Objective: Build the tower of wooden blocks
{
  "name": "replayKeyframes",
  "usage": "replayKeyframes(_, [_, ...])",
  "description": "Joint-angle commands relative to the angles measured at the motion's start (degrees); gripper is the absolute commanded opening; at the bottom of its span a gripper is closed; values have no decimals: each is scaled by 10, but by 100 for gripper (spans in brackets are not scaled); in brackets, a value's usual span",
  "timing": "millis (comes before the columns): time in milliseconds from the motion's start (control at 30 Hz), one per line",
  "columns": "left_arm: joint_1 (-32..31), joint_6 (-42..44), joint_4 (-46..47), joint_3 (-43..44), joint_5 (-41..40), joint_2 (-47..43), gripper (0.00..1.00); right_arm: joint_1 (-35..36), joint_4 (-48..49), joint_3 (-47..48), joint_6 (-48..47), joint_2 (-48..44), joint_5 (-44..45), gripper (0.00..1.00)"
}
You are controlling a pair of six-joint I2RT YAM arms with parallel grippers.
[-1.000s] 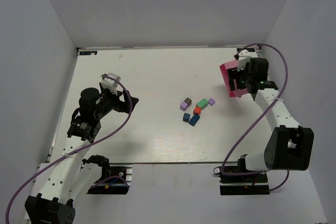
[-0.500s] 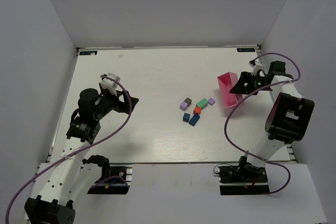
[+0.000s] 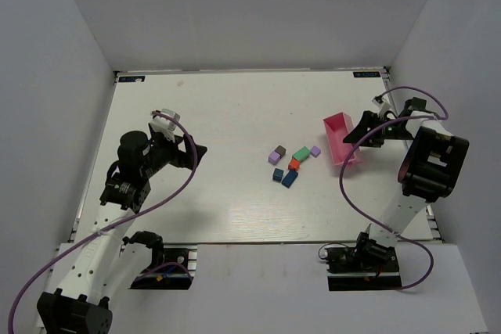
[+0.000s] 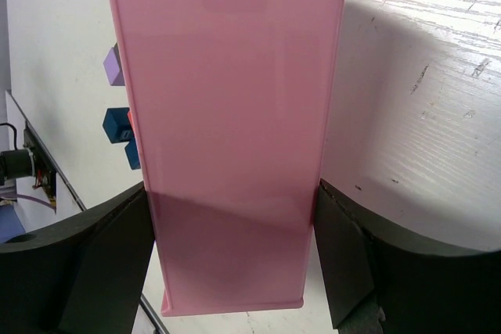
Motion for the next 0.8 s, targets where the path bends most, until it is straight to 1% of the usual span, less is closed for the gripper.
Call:
replayKeyframes(0, [-1,-3,5,14,11,-2,96,-3,-17,25,-14,13,-28,0])
replayKeyframes(233, [-1,-3,5,14,11,-2,96,-3,-33,36,-19,31,-29,0])
replayKeyframes(367, [-1,-3,5,14,11,-2,96,-4,-42,45,-24,44,-27,4])
replayKeyframes(633, [-1,-3,5,14,11,-2,96,-3,-47,51,-24,52,-26,22])
replayKeyframes(733, [-1,-3,5,14,11,-2,96,-3,-47,52,-25,53,-21,31])
replayKeyframes(767, [-1,-3,5,14,11,-2,96,-3,-47,53,-25,54,-19,39])
